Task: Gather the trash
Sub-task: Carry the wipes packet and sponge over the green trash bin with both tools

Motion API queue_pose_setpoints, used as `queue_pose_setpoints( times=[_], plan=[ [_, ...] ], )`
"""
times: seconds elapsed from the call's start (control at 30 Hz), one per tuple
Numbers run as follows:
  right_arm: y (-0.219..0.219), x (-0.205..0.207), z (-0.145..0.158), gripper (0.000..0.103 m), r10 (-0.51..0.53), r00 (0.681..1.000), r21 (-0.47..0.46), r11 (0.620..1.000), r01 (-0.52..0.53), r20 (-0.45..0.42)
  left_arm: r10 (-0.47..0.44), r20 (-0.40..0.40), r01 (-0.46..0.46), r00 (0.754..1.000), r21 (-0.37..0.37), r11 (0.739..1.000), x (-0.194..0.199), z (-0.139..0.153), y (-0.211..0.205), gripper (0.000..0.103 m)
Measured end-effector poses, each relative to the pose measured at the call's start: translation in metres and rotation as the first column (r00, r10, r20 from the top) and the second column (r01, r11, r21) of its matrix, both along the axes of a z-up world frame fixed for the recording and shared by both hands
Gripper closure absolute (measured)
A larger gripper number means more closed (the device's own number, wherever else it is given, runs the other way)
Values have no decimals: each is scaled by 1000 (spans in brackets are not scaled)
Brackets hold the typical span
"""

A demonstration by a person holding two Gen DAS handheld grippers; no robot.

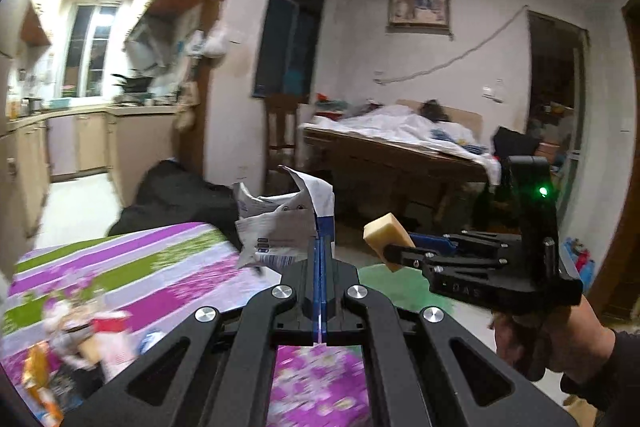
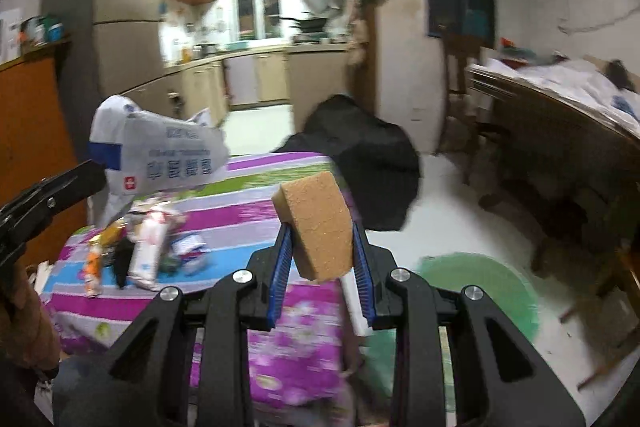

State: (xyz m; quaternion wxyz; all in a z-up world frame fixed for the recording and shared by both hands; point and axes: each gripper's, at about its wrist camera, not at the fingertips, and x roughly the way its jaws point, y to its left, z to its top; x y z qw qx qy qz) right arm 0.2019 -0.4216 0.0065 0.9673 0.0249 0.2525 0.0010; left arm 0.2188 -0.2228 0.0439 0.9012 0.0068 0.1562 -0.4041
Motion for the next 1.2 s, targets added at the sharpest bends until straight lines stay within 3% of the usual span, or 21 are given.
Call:
queue_pose_setpoints(
  times=[0.3,0.57,0.7,0.93,1.2],
  plan=[
    [-94,-3,-1,75,-170,979,7,985,172,-113,-186,-66,187,980,14,982,26,-1,-118,102],
    [-141,11,-31,75,-204,939,32,975,221,-276,-274,-253,291,928,35,956,73,-35,-209,102],
    [-153,21,-47,75,-209,916,28,972,233,-342,-286,-354,318,891,36,947,97,-55,-241,102],
    [-170,27,-77,75,-212,886,60,964,259,-412,-303,-460,352,835,23,936,118,-86,-278,102],
    [-186,30,-99,75,-217,862,86,955,285,-459,-284,-514,349,809,31,937,133,-120,-296,103]
  ],
)
